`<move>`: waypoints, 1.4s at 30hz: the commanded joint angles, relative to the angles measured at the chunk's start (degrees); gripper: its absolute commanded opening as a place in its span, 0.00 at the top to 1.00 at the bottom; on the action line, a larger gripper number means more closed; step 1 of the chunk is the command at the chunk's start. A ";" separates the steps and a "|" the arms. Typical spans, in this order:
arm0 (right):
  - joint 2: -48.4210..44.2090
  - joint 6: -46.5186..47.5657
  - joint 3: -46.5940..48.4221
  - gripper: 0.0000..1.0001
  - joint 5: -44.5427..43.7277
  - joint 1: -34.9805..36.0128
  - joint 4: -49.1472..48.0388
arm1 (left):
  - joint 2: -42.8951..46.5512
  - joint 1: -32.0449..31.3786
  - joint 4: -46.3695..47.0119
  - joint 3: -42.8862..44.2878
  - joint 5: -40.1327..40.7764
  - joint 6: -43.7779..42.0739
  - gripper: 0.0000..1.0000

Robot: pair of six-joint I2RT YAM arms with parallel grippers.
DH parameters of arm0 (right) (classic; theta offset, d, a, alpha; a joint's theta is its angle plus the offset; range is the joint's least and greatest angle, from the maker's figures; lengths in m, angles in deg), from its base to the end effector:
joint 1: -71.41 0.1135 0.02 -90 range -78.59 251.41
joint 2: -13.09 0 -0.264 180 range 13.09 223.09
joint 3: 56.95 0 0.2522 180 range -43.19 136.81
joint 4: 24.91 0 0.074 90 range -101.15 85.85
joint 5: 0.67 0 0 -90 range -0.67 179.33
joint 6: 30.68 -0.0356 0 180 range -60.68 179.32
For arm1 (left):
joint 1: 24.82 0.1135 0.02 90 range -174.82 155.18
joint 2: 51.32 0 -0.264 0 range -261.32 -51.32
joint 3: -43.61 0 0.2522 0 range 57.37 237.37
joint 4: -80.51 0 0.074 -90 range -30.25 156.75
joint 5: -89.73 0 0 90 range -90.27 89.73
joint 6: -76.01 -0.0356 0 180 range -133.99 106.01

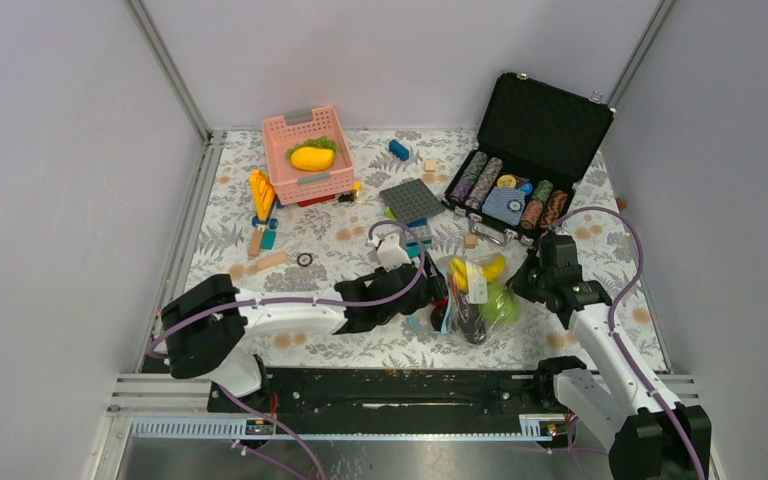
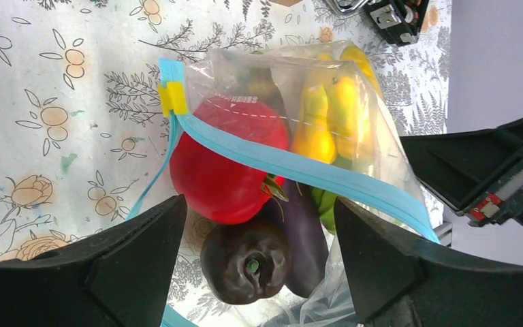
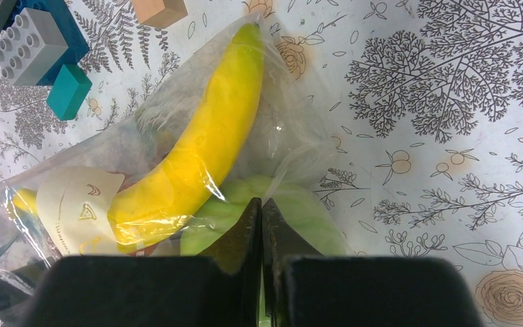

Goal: Open the zip-top bag and remove the fake food

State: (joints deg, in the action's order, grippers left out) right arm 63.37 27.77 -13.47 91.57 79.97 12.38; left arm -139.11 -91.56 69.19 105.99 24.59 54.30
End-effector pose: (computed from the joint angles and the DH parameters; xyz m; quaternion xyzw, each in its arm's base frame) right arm 0.1782 0.0282 0.2105 0.1760 0.9037 0.1506 0.3601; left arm 0.1412 -0.2907 0.2055 -0.1083 0.8715 -0.3309 0.3452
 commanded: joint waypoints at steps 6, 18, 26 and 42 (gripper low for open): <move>-0.27 0.37 -1.10 1.00 2.37 0.24 3.70 | -6.93 0.90 -1.65 7.49 1.38 -0.01 0.19; 1.05 0.85 -1.10 1.00 4.79 0.33 3.20 | -11.99 2.35 -3.12 11.53 2.54 0.34 0.15; -0.46 1.62 1.62 0.71 -0.85 0.24 4.97 | -10.57 2.84 5.77 6.07 0.38 -0.10 0.17; 18.17 -2.91 15.74 0.21 -6.04 0.36 -0.80 | -10.12 2.84 9.08 4.58 -1.52 -0.86 0.17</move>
State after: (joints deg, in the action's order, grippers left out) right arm 75.55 27.31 -0.71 86.87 80.01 13.45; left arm -151.13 -88.74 74.22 110.47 23.93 54.36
